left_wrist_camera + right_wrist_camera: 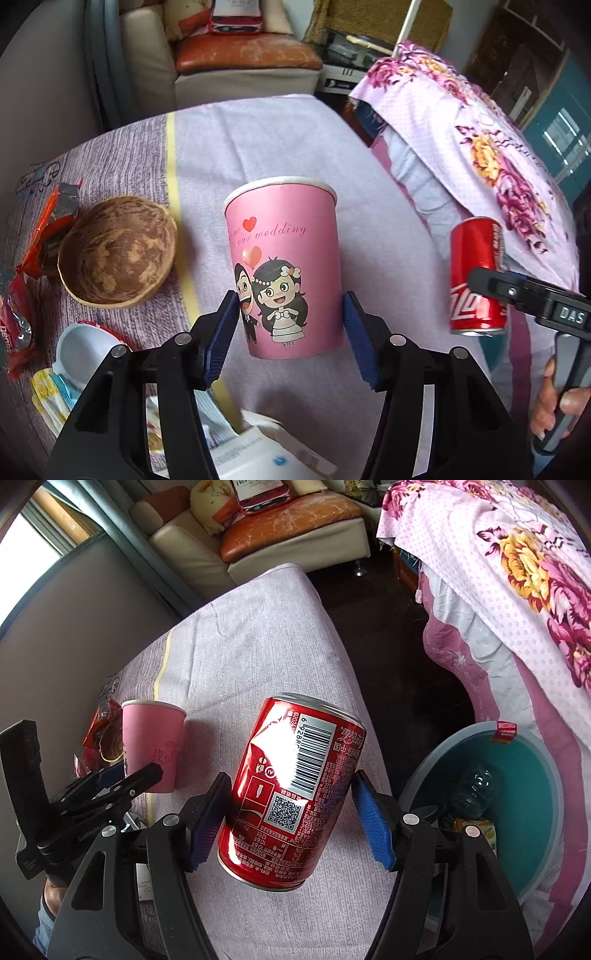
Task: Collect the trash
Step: 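Carry the pink cup and red can over the teal bucket and open both tools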
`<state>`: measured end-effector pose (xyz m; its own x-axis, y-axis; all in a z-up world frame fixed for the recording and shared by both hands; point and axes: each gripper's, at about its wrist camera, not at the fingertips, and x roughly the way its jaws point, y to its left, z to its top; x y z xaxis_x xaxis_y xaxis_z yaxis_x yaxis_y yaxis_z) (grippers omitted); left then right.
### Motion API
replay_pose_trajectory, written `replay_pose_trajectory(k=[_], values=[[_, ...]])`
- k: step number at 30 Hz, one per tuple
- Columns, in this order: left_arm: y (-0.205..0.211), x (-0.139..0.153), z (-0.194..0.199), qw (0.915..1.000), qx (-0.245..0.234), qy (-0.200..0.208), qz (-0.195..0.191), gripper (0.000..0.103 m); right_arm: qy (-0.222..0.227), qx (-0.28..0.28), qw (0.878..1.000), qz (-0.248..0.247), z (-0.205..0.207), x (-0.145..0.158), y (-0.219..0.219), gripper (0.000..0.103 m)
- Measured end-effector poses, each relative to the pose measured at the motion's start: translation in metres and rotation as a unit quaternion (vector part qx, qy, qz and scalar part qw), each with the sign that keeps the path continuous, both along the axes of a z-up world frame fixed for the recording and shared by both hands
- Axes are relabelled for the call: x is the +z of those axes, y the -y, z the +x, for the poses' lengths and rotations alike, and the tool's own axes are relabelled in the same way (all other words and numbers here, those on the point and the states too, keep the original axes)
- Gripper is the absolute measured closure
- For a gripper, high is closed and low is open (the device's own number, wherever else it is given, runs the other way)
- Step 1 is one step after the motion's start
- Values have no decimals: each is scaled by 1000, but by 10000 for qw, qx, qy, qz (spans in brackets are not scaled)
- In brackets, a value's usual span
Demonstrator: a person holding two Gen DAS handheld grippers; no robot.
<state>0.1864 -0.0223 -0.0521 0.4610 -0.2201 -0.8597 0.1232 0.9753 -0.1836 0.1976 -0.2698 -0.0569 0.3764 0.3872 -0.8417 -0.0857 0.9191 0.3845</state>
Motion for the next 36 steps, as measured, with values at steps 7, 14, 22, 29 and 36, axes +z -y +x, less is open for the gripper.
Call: replay_pose_trajectory(k=[7, 14, 22, 29, 36], values=[[42, 17, -16, 9991, -397, 115, -22, 45, 164, -294, 9994, -10, -14, 9, 30, 39], [106, 24, -32, 9950, -989, 122, -96, 44, 332, -772, 9964, -143, -42, 21, 89, 39], [196, 12, -51, 9845, -1748, -63, -110, 44, 393, -1527, 9871, -271, -81, 24, 173, 39], [248, -6, -57, 9763, -2146, -265, 22, 44, 245, -1740, 9840, -287, -91, 11, 211, 39], [266, -14, -54, 9737, -2250, -346, 131, 43, 180, -1782, 9835, -236, -90, 0, 223, 39]])
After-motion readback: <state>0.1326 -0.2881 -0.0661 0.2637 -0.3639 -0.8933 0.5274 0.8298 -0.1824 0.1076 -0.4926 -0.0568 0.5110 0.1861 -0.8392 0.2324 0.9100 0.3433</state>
